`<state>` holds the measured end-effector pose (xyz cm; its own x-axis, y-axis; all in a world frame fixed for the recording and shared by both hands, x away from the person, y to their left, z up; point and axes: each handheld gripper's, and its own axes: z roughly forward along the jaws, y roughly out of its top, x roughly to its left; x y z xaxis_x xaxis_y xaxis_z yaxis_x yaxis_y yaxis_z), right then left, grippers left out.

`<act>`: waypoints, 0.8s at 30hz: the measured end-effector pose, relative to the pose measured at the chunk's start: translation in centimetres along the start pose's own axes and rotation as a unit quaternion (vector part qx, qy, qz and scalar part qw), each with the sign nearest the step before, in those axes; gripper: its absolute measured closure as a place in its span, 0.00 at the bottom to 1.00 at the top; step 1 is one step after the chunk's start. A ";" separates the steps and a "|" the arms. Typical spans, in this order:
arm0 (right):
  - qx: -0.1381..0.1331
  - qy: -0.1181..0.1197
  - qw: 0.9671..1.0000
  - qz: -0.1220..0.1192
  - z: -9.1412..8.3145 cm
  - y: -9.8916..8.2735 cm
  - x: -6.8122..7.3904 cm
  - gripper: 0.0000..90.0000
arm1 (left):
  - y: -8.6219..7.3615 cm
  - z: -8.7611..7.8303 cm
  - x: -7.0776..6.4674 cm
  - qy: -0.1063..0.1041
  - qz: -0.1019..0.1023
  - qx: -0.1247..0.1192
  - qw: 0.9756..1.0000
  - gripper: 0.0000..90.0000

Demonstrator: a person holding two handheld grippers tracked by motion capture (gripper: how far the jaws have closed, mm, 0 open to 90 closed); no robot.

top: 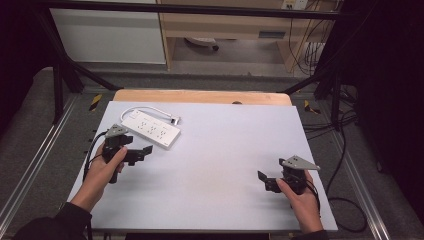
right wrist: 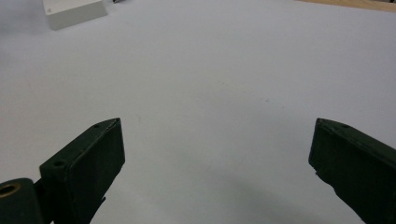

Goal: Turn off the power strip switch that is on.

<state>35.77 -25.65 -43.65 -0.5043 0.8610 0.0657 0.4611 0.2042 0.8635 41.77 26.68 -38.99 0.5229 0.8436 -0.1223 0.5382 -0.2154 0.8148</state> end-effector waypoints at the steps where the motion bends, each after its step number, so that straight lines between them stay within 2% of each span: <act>1: 0.000 0.000 1.000 0.000 0.0 0.0 0.0 0.04 | -0.1 -0.2 -0.1 -0.002 -0.001 -0.002 1.000 0.11; 11: -0.001 -0.002 1.000 0.000 0.0 0.0 0.0 0.04 | -1.3 -3.0 -0.6 0.000 -0.001 -0.024 1.000 0.11; 16: -0.001 -0.002 1.000 0.000 0.0 0.0 0.0 0.04 | -2.7 -4.1 -0.9 0.002 -0.010 -0.037 0.999 0.11; 24: 0.000 -0.004 1.000 0.000 0.0 0.0 0.0 0.04 | -5.3 -5.0 -1.8 -0.001 -0.007 -0.041 0.999 0.10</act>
<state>35.78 -25.68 -43.64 -0.4992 0.8643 0.0618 0.4606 0.2042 0.8638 34.70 28.76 -40.27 0.5177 0.8448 -0.1351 0.4895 -0.1629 0.8567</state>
